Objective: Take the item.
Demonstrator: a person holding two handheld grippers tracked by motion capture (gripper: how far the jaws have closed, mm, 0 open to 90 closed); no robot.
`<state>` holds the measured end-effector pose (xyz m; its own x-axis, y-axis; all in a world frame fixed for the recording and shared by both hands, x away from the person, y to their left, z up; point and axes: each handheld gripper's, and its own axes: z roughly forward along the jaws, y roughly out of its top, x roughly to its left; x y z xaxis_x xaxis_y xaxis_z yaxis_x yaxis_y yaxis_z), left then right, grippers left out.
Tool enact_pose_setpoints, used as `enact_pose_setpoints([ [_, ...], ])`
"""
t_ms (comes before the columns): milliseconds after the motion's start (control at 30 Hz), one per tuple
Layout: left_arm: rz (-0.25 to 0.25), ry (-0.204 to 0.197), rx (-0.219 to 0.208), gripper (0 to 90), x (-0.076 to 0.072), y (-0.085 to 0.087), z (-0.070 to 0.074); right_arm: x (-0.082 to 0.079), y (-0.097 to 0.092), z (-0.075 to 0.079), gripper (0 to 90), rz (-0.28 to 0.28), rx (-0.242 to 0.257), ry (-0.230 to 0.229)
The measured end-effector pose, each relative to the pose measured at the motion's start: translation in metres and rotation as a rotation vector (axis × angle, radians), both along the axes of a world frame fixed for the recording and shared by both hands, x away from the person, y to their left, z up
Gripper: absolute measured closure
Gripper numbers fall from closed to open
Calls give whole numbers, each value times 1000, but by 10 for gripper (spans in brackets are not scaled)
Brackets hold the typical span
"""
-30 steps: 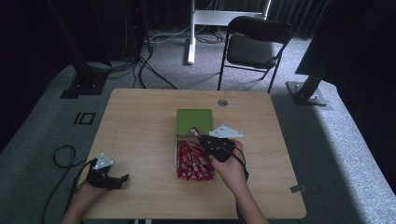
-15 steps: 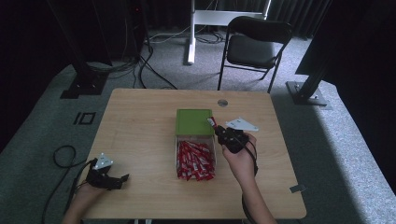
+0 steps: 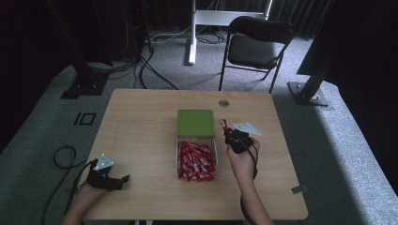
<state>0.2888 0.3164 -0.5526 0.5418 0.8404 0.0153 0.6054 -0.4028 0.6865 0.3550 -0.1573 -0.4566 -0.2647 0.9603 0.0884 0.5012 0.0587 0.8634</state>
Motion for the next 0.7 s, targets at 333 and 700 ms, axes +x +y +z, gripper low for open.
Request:
enact_pose_setpoints([
  [333,0,0,0,14,0,0,0,7,3,-39,822,-79,57,53],
  [700,-1,-2,0,14,0,0,0,13,10,-72,821,-110,72,106],
])
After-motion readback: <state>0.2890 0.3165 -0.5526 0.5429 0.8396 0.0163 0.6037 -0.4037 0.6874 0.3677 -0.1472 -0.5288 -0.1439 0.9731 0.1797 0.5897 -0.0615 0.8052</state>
